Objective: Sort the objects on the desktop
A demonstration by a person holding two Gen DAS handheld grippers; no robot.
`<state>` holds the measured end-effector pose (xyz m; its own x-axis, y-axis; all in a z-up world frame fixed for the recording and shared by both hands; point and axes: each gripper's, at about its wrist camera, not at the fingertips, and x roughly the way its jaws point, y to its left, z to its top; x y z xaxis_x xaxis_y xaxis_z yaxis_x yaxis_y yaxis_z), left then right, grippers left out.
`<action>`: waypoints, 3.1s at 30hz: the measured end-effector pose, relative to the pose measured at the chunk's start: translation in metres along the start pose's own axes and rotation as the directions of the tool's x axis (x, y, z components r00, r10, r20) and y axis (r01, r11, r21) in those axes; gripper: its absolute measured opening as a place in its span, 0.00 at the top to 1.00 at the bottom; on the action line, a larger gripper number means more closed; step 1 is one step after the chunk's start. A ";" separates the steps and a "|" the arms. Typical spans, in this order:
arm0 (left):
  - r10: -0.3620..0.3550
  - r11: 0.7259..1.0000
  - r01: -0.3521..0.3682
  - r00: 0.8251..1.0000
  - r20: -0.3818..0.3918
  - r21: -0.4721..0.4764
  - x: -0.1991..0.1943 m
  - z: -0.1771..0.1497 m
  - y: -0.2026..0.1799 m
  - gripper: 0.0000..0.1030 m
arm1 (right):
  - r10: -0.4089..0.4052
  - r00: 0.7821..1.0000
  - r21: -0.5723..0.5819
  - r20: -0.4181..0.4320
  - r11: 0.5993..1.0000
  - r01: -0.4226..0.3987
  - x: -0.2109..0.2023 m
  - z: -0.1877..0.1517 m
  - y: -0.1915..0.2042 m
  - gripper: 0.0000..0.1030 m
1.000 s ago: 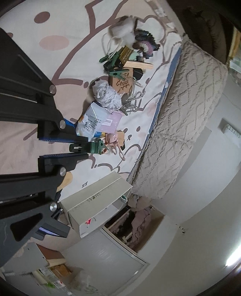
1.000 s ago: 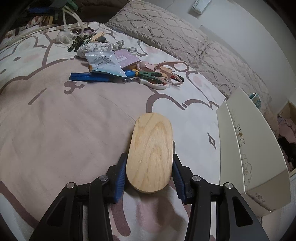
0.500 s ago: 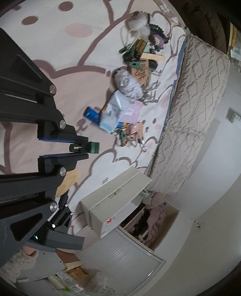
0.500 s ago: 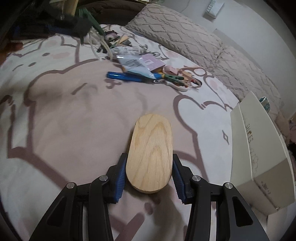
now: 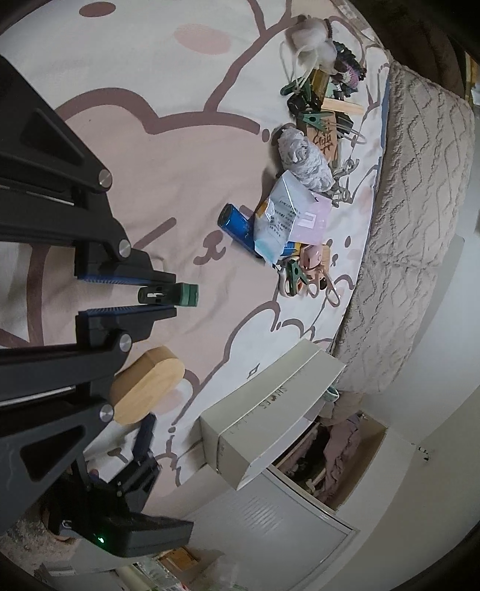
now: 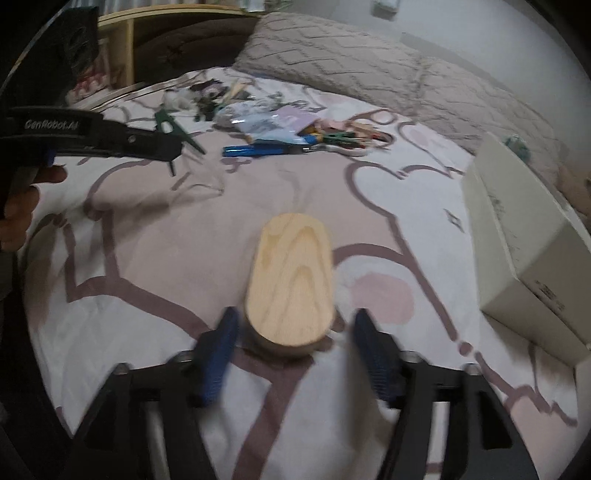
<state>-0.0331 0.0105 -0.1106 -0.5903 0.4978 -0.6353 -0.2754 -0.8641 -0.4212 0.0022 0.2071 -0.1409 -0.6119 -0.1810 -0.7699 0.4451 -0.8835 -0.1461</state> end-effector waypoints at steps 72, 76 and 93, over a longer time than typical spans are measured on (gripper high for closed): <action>0.329 0.926 -0.315 0.944 -0.034 0.210 0.014 -0.027 0.009 0.20 | -0.069 0.989 0.366 -0.134 0.923 0.114 0.072 0.058 -0.047 0.00; 0.324 0.931 -0.310 0.945 -0.047 0.193 0.018 -0.028 0.014 0.17 | -0.047 0.988 0.381 -0.145 0.919 0.099 0.079 0.055 -0.049 0.00; 0.332 0.925 -0.315 0.942 -0.050 0.214 0.024 -0.034 0.009 0.01 | -0.099 0.992 0.371 -0.074 0.921 0.120 0.075 0.048 -0.040 0.00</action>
<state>-0.0235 0.0173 -0.1516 -0.6099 0.1852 -0.7705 -0.2311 -0.9716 -0.0507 -0.0926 0.2085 -0.1631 -0.6030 -0.0598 -0.7955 0.0939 -0.9956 0.0036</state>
